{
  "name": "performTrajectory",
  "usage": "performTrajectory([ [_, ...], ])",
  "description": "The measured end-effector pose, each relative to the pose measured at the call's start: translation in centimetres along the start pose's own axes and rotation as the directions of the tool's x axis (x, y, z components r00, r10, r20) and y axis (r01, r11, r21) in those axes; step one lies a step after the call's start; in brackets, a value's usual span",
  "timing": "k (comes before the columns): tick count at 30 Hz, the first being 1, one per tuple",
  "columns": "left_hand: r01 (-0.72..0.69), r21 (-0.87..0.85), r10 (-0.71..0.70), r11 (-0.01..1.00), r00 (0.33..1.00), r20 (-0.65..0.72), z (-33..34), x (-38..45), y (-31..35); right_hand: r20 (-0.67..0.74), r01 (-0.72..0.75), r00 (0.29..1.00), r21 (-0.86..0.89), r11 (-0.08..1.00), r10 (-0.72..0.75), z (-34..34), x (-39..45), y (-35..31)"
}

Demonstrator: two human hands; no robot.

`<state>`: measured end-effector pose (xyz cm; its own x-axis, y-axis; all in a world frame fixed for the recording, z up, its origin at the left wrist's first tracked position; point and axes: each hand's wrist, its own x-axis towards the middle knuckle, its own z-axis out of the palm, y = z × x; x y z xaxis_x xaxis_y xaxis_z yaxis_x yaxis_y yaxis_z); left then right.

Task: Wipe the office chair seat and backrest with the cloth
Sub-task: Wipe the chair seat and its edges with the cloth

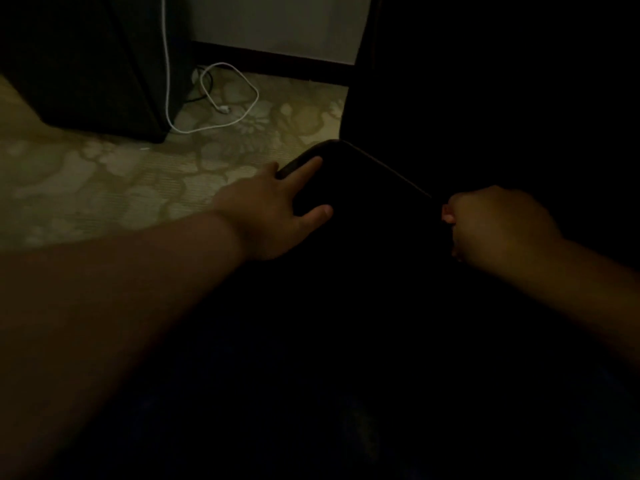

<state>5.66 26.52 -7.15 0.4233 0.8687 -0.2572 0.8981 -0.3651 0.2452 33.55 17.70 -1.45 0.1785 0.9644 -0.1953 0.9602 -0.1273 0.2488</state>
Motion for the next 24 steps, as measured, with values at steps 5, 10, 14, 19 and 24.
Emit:
performTrajectory([
  [5,-0.037,-0.049,0.032,0.998,0.995,-0.093,0.8,-0.1,-0.3,-0.11,0.086,0.99,-0.067,0.994,-0.093,-0.8,4.1,-5.1],
  [10,-0.022,-0.081,0.014,0.996,0.995,-0.098,1.1,-0.9,-0.5,0.031,0.116,0.993,-0.13,0.985,-0.113,-1.6,3.0,-3.6],
  [14,-0.032,-0.089,0.019,0.996,0.99,-0.142,1.2,-1.2,-0.4,0.078,0.112,0.992,-0.173,0.979,-0.1,-2.1,2.8,-4.1],
  [19,-0.001,-0.161,-0.026,0.987,0.986,-0.163,1.8,-2.6,-1.0,-0.069,0.149,0.986,-0.037,0.988,-0.151,-2.4,7.0,-9.4],
  [24,0.074,-0.199,-0.112,0.977,0.976,-0.189,2.5,-4.8,-1.5,-0.058,0.161,0.986,0.058,0.985,-0.157,-2.8,4.8,-8.7],
])
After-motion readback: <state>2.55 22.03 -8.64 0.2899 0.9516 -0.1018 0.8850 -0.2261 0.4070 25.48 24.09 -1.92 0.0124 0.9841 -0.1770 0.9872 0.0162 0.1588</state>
